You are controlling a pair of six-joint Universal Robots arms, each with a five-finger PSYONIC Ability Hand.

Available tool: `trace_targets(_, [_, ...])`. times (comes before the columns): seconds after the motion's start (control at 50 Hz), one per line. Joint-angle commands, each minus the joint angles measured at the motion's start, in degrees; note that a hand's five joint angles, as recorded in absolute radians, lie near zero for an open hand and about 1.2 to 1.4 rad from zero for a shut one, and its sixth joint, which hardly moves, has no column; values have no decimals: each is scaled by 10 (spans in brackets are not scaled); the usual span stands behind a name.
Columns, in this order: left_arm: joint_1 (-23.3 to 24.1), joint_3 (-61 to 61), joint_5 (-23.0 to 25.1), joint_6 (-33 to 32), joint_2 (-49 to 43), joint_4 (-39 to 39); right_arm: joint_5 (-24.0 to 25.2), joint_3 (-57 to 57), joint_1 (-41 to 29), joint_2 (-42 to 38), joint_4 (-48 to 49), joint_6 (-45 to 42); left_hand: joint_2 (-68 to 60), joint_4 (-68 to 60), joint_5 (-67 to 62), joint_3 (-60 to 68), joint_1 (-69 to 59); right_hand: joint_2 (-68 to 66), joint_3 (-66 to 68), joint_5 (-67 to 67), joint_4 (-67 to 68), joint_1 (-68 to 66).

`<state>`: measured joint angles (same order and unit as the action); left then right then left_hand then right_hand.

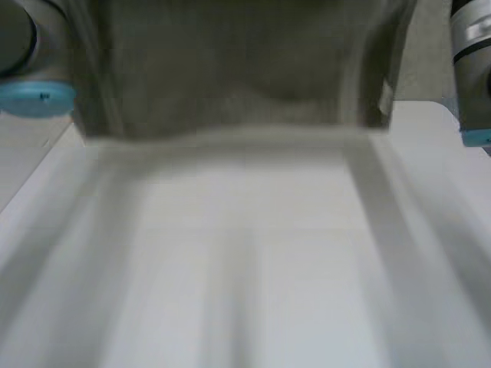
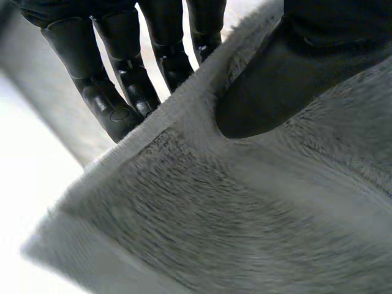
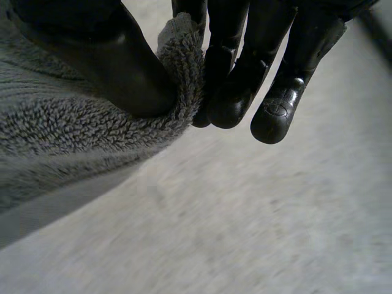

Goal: Fold the towel.

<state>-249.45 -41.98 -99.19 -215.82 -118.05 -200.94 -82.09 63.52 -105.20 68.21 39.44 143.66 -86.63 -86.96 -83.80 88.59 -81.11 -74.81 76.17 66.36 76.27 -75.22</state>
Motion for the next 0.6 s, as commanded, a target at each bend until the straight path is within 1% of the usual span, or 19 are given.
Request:
trace_targets(0.02, [5,-108,43,18,27,-4,47,42,3,-2,-86,19,66,70,138,-86,11,-52,38,36,37,-48])
trace_targets(0.06, [3,-189,78,16,28,-6,79,45,3,-21,-165,14,66,70,138,-86,11,-52,38,36,37,-48])
trace_targets(0.08, [3,-189,78,16,28,-6,79,45,3,-21,-165,14,66,70,138,-86,11,-52,38,36,37,-48])
trace_targets(0.1, [3,-228,92,15,29,-7,91,48,3,-32,-195,14,66,70,138,-86,11,-52,38,36,37,-48])
trace_targets(0.12, [3,-228,92,15,29,-7,91,48,3,-32,-195,14,66,70,138,-86,11,-52,38,36,37,-48])
trace_targets(0.16, [1,-303,108,14,29,-15,111,61,4,-48,-233,17,66,70,138,-86,11,-52,38,36,37,-48])
trace_targets(0.18, [1,-304,108,14,29,-15,112,61,4,-48,-234,17,66,70,138,-86,11,-52,38,36,37,-48])
trace_targets(0.22, [-5,-363,110,14,22,-23,134,84,3,-61,-242,15,66,70,138,-86,11,-52,38,36,37,-48])
trace_targets(0.28, [-8,-389,110,14,18,-28,147,100,4,-69,-242,14,66,70,138,-86,11,-52,38,36,37,-48])
trace_targets(0.3, [-9,-412,110,14,9,-33,154,110,4,-83,-246,12,66,70,138,-86,11,-52,38,36,37,-48])
trace_targets(0.38, [-9,-472,111,14,-14,-49,149,133,2,-129,-251,5,66,70,138,-86,11,-52,38,36,37,-48])
trace_targets(0.42, [-8,-491,111,14,-17,-53,147,140,3,-136,-260,-1,66,70,138,-86,11,-52,38,36,37,-48])
trace_targets(0.5, [-6,-527,112,11,-17,-60,132,153,7,-135,-295,-15,66,70,138,-86,11,-52,38,36,37,-48])
trace_targets(0.54, [-2,-552,112,-3,-13,-61,112,161,13,-130,-337,-22,66,70,138,-86,11,-52,38,36,37,-48])
trace_targets(0.56, [-2,-552,112,-3,-13,-61,112,161,13,-130,-337,-22,66,70,138,-86,11,-52,38,36,37,-48])
trace_targets(0.6, [0,-572,112,-26,-6,-61,95,173,17,-113,-371,-22,66,70,138,-86,11,-52,38,36,37,-48])
